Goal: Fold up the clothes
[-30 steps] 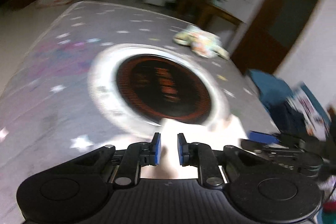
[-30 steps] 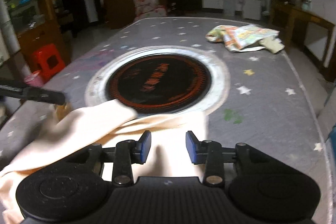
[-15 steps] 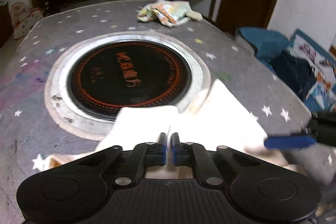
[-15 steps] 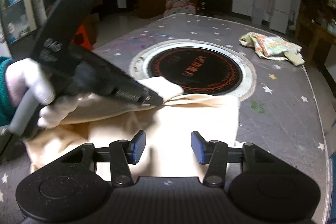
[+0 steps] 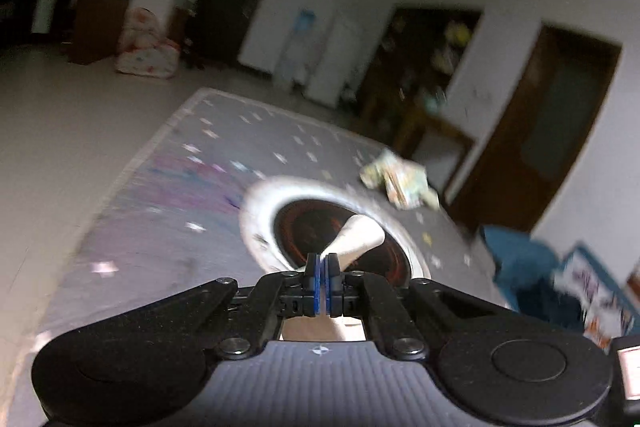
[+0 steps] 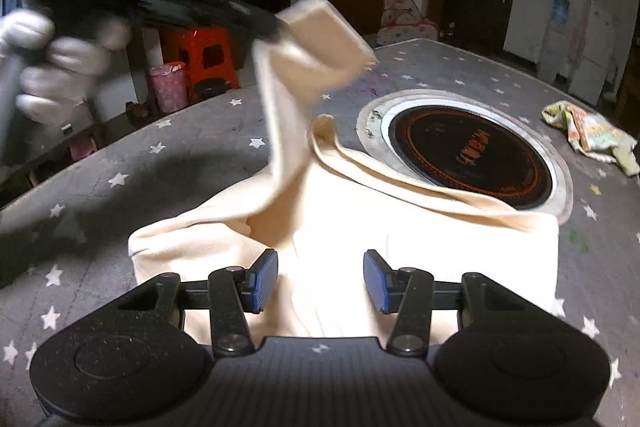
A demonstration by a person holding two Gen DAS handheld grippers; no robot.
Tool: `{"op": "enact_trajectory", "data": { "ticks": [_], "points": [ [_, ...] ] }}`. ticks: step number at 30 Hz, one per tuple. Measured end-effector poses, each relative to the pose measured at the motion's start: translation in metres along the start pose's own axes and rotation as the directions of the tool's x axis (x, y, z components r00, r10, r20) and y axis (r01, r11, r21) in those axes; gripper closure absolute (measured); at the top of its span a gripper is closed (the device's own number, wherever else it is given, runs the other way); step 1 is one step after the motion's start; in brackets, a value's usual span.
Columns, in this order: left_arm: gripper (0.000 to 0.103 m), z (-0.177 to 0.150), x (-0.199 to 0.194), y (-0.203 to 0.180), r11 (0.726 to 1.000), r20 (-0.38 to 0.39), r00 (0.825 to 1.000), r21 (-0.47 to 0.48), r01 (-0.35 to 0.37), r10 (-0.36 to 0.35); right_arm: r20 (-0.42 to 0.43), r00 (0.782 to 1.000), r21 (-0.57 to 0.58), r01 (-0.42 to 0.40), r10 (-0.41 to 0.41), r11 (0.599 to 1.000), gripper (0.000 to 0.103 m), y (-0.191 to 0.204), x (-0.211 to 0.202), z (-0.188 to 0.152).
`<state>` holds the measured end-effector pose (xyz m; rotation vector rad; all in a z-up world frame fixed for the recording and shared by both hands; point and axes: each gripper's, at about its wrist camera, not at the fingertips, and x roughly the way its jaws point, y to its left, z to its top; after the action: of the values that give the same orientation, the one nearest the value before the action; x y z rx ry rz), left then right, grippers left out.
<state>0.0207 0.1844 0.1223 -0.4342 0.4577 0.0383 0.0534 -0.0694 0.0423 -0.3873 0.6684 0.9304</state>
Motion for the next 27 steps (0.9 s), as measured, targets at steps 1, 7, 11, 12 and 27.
{"op": "enact_trajectory", "data": {
  "ticks": [1,7,11,12,27],
  "points": [
    [0.101,0.000,-0.014,0.009,1.000,0.024,1.000,-0.023,-0.009,0.009,0.000,1.000,0.005,-0.001,0.001,1.000,0.057,0.002,0.003,0.001],
    [0.101,-0.030,-0.074,0.062,0.985,0.022,0.991,-0.108,-0.131,0.134,-0.025,0.999,0.024,0.034,-0.034,0.999,0.064,0.007,0.018,0.000],
    [0.101,-0.060,-0.090,0.095,0.960,-0.064,0.975,-0.173,-0.220,0.212,-0.037,0.997,0.006,0.067,-0.067,0.998,0.081,0.012,0.026,-0.005],
    [0.101,-0.067,-0.091,0.101,0.953,-0.085,0.971,-0.189,-0.235,0.223,-0.034,0.996,-0.002,0.077,-0.077,0.997,0.090,0.013,0.026,-0.006],
    [0.101,-0.087,-0.095,0.119,0.937,-0.088,0.962,-0.221,-0.271,0.258,0.173,0.893,0.297,0.354,-0.415,0.887,0.100,-0.054,-0.116,-0.028]
  ]
}}
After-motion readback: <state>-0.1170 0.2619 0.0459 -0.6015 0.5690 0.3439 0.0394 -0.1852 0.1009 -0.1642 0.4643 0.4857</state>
